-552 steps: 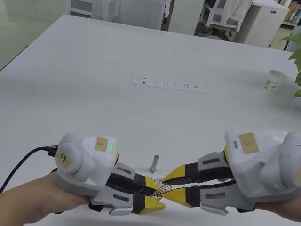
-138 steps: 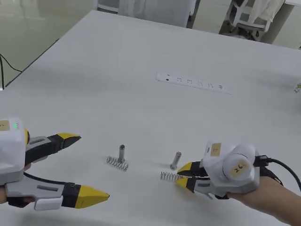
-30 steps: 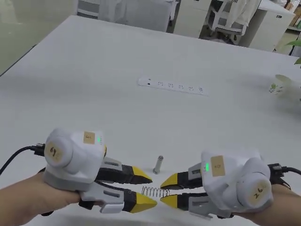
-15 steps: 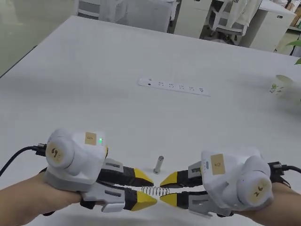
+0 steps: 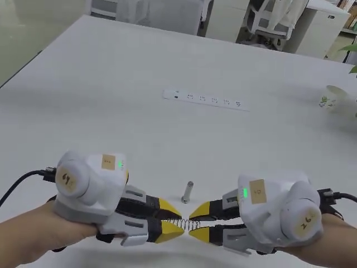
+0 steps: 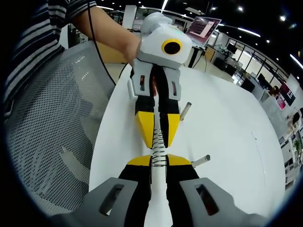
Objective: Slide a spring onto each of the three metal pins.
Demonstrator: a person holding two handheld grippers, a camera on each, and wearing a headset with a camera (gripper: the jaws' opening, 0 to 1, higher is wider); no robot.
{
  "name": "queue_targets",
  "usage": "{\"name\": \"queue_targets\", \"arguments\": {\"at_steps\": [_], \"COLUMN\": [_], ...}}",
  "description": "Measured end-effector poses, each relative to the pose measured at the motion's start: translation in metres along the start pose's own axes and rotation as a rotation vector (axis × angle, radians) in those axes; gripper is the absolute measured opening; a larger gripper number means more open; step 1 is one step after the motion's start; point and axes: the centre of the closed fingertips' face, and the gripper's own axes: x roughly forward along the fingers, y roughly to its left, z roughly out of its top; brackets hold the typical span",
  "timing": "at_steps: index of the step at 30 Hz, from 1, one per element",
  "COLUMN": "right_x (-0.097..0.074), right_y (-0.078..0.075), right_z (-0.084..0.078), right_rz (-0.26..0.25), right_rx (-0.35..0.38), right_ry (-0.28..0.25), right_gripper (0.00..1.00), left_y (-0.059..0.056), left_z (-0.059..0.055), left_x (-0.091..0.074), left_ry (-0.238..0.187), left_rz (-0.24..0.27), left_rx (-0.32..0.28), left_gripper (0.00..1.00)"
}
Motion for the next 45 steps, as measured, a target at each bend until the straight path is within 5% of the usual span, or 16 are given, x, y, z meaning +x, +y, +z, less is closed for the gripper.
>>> {"name": "queue_targets", "arguments": {"at_steps": [16,45], "right_x": [0.0011,0.0007], "right_y": [-0.0026,0.0017], "right_z": [-0.0008,-0.0019], "right_rz": [-0.007,0.004], "right_rx": [0.008,0.027], "right_ry": [-0.005,-0.028], "right_gripper": [0.07,0.09], "left_y": [0.0000,-0.0063], "left_z": [0.0016,0.0000], "left_x": [-0.0001,-0.0007], "left_ry": [0.004,0.026], "left_rz": [0.000,-0.039], "left_rx": [0.058,0.061], "left_gripper": [0.03,0.02]}}
